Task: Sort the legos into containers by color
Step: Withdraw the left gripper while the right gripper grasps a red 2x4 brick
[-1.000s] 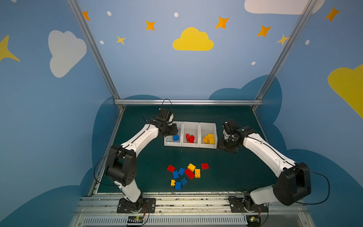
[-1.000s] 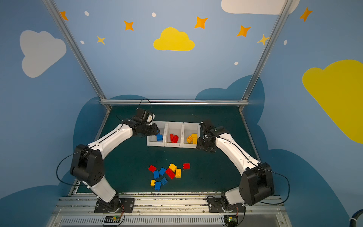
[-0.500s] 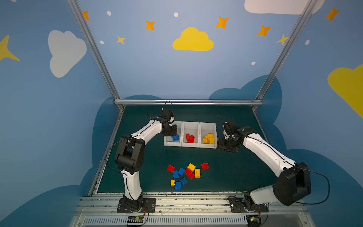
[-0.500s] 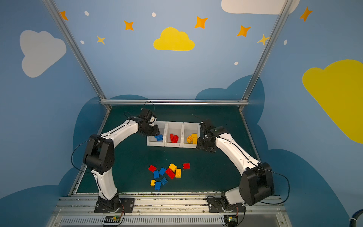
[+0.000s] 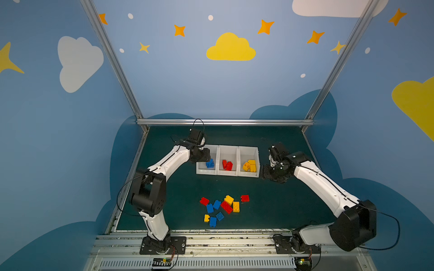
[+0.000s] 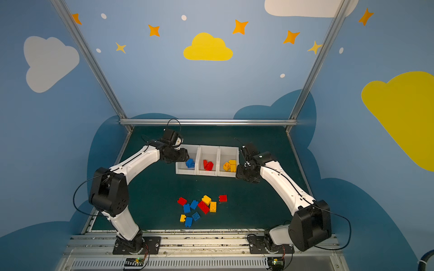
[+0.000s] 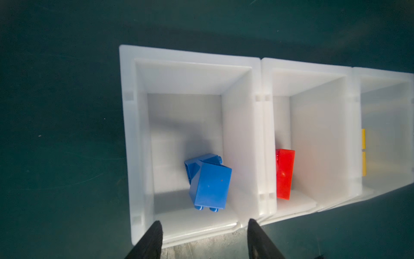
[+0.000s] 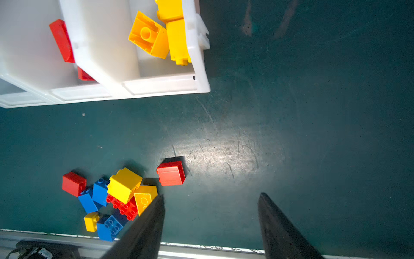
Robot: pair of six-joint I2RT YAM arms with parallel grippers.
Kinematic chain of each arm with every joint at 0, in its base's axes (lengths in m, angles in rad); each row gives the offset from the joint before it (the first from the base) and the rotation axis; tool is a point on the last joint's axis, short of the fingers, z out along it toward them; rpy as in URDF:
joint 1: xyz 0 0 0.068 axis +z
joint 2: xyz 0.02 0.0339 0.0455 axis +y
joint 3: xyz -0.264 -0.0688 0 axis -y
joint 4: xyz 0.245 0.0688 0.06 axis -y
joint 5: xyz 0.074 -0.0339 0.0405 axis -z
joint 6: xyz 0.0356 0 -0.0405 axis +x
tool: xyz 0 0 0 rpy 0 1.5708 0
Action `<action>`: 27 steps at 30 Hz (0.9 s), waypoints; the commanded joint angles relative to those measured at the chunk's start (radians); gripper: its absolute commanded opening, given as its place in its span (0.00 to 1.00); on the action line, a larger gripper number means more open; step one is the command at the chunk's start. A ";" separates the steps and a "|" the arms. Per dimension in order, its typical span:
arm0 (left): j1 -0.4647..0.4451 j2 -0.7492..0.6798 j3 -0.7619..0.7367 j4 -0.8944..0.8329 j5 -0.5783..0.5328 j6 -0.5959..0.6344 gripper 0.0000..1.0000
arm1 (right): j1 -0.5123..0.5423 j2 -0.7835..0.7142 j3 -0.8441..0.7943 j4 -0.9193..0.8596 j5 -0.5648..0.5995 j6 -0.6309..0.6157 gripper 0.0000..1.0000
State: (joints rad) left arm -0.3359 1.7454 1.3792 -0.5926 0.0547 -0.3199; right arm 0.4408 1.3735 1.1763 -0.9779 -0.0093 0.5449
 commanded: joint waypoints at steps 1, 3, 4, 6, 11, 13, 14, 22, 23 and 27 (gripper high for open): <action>0.003 -0.071 -0.045 0.003 0.002 -0.002 0.62 | -0.001 -0.031 -0.004 -0.030 0.002 0.003 0.67; 0.004 -0.109 -0.073 0.002 0.003 -0.003 0.62 | 0.000 -0.037 -0.010 -0.031 -0.006 0.004 0.67; 0.004 -0.132 -0.087 0.000 0.006 -0.001 0.62 | 0.004 -0.037 -0.012 -0.032 -0.008 0.004 0.67; 0.003 -0.174 -0.118 -0.003 0.010 -0.001 0.63 | 0.009 -0.039 -0.014 -0.033 -0.013 0.006 0.67; 0.004 -0.290 -0.220 0.010 0.048 -0.010 0.64 | 0.034 -0.026 -0.003 -0.038 -0.016 -0.004 0.67; 0.001 -0.337 -0.258 0.004 0.050 -0.023 0.64 | 0.051 -0.015 -0.004 -0.034 -0.012 0.000 0.67; 0.000 -0.362 -0.284 0.007 0.047 -0.032 0.64 | 0.060 -0.006 -0.006 -0.032 -0.015 0.002 0.67; -0.010 -0.538 -0.480 0.034 0.043 -0.103 0.65 | 0.215 0.060 -0.039 0.025 -0.024 0.070 0.67; -0.012 -0.554 -0.502 0.035 0.047 -0.112 0.65 | 0.233 0.074 -0.045 0.031 -0.026 0.084 0.67; -0.024 -0.606 -0.579 0.048 0.048 -0.148 0.65 | 0.314 0.118 -0.060 0.065 -0.034 0.121 0.67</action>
State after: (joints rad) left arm -0.3523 1.1660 0.8310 -0.5598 0.0910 -0.4282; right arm 0.7151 1.4689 1.1320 -0.9382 -0.0338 0.6205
